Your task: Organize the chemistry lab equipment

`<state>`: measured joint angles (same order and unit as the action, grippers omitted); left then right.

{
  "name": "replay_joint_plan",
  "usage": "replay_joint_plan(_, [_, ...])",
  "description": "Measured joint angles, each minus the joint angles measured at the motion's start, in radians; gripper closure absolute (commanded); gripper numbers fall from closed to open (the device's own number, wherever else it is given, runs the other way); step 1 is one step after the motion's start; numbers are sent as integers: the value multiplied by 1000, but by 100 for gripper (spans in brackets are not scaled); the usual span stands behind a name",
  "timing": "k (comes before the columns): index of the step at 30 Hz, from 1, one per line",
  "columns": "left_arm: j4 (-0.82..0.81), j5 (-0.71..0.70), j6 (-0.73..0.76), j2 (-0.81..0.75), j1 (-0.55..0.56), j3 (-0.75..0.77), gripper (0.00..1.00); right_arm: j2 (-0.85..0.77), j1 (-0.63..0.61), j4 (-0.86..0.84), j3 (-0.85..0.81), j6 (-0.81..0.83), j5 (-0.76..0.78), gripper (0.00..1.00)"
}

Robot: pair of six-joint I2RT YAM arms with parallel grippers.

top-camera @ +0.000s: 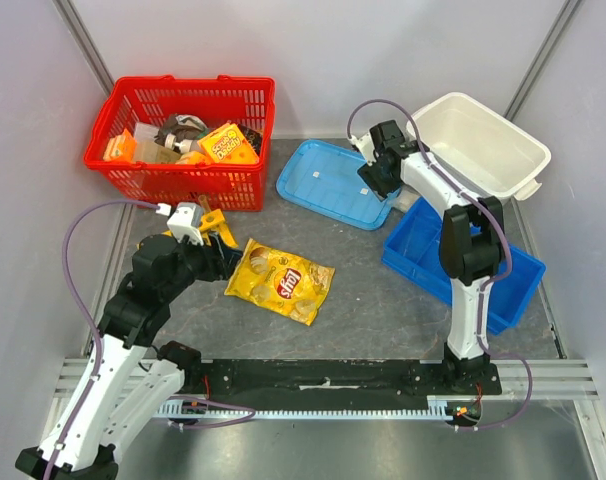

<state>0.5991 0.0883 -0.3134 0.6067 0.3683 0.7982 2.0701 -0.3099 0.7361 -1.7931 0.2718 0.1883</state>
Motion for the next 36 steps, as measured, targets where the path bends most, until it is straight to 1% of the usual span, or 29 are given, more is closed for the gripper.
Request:
replay_joint_plan(4, [-3,-9,7,-14,0,-13,34,54,2,50,-29,23,32,30])
replay_joint_plan(15, [-4,-25,22,-14,0,-16,34,107,2,100,-76,82,64,30])
replay_joint_plan(20, [-4,-35,26,-14,0,-16,34,145,2,112,-81,98,70,35])
replay_joint_plan(23, [-4,-40,28,-14,0,-17,34,160,2,117,-82,105,74,42])
replay_joint_plan(29, [-4,-54,29,-13,0,-17,34,170,3,120,-93,113,84,67])
replay_joint_plan(36, [-4,-60,29,-13,0,-17,34,170,2,118,-95,122,98,89])
